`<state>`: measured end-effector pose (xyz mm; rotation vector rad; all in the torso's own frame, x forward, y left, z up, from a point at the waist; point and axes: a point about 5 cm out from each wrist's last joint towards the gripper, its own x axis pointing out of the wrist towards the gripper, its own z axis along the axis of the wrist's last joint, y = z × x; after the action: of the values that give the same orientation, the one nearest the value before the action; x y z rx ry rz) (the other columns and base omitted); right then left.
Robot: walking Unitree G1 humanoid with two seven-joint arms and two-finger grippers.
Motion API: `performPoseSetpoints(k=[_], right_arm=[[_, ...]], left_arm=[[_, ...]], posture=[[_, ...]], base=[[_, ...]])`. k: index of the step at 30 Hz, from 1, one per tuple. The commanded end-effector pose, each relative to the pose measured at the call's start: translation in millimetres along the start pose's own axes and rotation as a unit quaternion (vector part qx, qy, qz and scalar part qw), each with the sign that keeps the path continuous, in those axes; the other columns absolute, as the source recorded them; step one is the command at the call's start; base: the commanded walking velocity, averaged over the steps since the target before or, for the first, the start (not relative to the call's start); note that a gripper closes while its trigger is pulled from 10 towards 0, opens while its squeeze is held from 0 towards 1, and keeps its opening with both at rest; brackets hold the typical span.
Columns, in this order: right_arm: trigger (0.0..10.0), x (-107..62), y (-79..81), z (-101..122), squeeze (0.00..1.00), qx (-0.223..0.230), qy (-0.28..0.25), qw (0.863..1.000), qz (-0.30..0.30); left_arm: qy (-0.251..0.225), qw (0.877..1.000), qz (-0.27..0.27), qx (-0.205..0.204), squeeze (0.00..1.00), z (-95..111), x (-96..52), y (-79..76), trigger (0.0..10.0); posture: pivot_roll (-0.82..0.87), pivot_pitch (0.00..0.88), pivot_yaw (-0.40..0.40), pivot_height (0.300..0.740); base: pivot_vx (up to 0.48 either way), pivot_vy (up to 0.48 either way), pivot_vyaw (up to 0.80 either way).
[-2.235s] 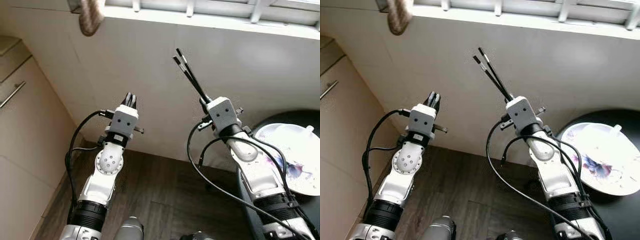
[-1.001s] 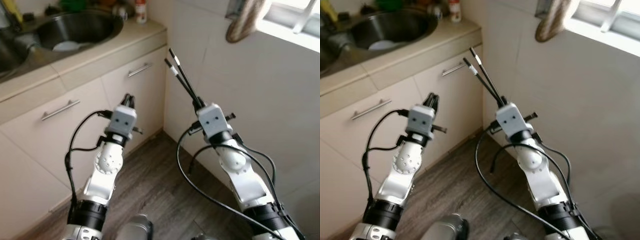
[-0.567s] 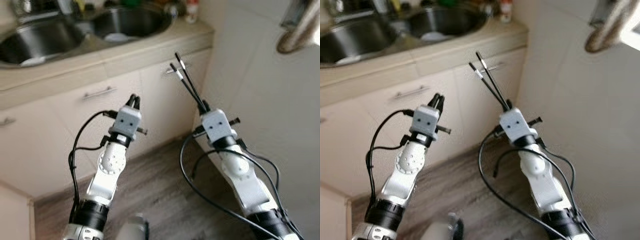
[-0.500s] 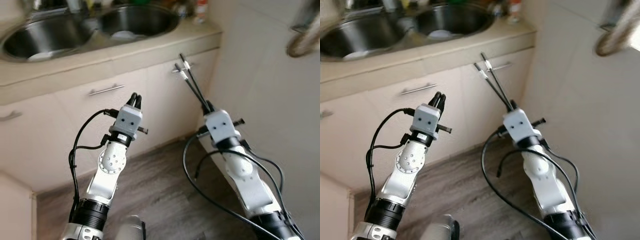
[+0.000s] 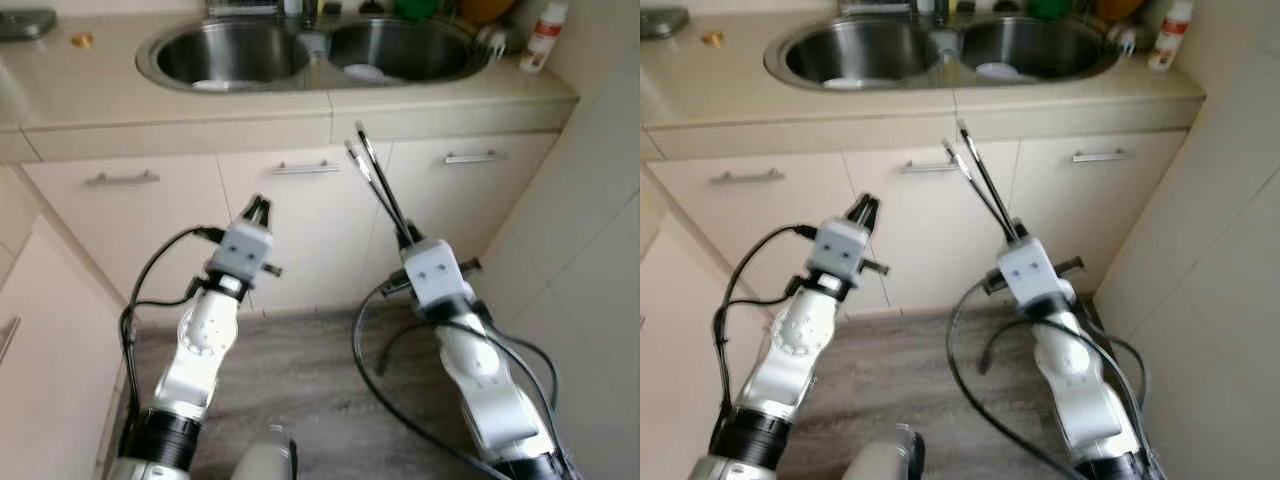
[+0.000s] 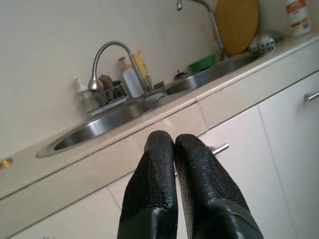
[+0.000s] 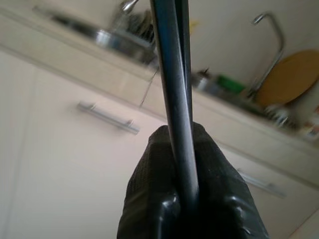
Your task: Kitchen organization
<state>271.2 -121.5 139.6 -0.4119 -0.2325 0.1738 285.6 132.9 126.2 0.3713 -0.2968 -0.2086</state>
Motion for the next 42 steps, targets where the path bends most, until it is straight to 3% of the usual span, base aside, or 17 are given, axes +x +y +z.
performPoseSetpoints(k=[1,7,14,16,18,26,31,34,36,39,42], right_arm=[[10.0,4.7,-13.2,1,0.00,0.001,-0.004,1.000,-0.031],[10.0,20.1,-26.0,18,0.00,0.000,-0.047,0.997,-0.066],[10.0,29.3,-25.9,29,0.00,-0.007,-0.074,0.995,-0.074],[10.0,32.3,-20.7,33,0.00,-0.045,-0.081,0.994,-0.062],[10.0,32.6,-19.9,33,0.00,-0.050,-0.084,0.993,-0.060],[10.0,35.9,-42.1,50,0.00,0.012,-0.128,0.983,-0.128],[10.0,40.6,-51.8,66,0.00,0.014,-0.157,0.976,-0.150],[10.0,42.8,-52.9,70,0.00,0.012,-0.166,0.975,-0.150],[10.0,45.6,-49.5,72,0.00,-0.029,-0.162,0.977,-0.136],[10.0,45.4,-45.4,75,0.00,-0.039,-0.171,0.976,-0.126],[10.0,44.8,-45.2,75,0.00,0.003,-0.175,0.976,-0.133]], left_arm=[[-0.022,1.000,0.000,-0.003,0.00,9,5.3,-1.6,10.0],[-0.035,0.999,0.023,0.000,0.00,13,6.8,6.8,10.0],[-0.042,0.999,0.034,0.004,0.00,15,9.0,10.7,10.0],[-0.043,0.998,0.036,0.005,0.00,16,9.2,10.9,10.0],[-0.044,0.998,0.036,0.005,0.00,16,9.1,11.0,10.0],[-0.051,0.998,0.044,0.010,0.00,18,9.9,13.6,10.0],[-0.073,0.996,0.050,0.017,0.00,28,13.7,15.9,10.0],[-0.078,0.995,0.054,0.019,0.00,30,14.7,16.6,10.0],[-0.078,0.995,0.055,0.020,0.00,29,14.8,17.5,10.0],[-0.078,0.995,0.056,0.021,0.00,29,14.9,18.2,10.0],[-0.079,0.995,0.058,0.021,0.00,29,15.3,18.2,10.0]], posture=[[0.14,0.000,-0.013,0.740],[0.15,0.000,-0.022,0.740],[0.16,0.000,-0.027,0.740],[0.16,0.000,-0.027,0.740],[0.16,0.000,-0.027,0.740],[0.17,0.000,-0.031,0.740],[0.17,0.000,-0.033,0.740],[0.17,0.000,-0.034,0.740],[0.17,0.000,-0.034,0.740],[0.17,0.000,-0.034,0.740],[0.17,0.000,-0.035,0.740]], base=[[0.000,0.000,0.00],[0.312,0.000,0.00],[0.471,0.000,0.00],[0.472,0.000,0.40],[0.472,0.000,0.80],[0.471,0.000,0.40],[0.469,0.000,0.00],[0.469,0.000,0.00],[0.471,0.000,0.00],[0.472,0.000,0.53],[0.470,0.000,0.80]])
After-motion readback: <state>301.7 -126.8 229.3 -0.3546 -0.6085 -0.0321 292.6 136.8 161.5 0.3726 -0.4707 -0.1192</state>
